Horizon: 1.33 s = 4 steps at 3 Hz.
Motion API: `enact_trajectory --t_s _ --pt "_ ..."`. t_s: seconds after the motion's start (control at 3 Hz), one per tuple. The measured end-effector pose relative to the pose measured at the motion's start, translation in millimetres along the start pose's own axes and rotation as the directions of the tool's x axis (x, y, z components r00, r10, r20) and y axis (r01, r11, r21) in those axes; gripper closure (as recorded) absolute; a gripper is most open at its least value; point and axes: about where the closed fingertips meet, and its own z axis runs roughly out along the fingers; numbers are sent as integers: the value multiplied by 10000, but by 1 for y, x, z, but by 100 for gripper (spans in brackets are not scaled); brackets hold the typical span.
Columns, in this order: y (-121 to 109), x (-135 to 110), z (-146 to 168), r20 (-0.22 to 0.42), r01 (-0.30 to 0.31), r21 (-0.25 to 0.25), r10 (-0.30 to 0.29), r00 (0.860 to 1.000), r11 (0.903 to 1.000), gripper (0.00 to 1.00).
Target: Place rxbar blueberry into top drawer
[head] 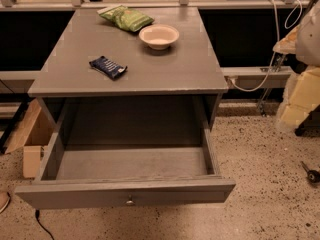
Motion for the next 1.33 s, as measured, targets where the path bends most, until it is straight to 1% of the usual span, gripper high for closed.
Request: enact_trajectory --t_s 0.33,0.67,1.0,1.33 --pt "-2 -2 -1 78 -39 81 38 10000 10000 0" --pt "-26 -33 16 999 -327 58 319 9945 9994 0" --pt "-65 -94 42 2385 -651 -158 669 9688 9978 0" --pt "-96 -153 77 3499 -1478 -1014 1743 9204 9838 0"
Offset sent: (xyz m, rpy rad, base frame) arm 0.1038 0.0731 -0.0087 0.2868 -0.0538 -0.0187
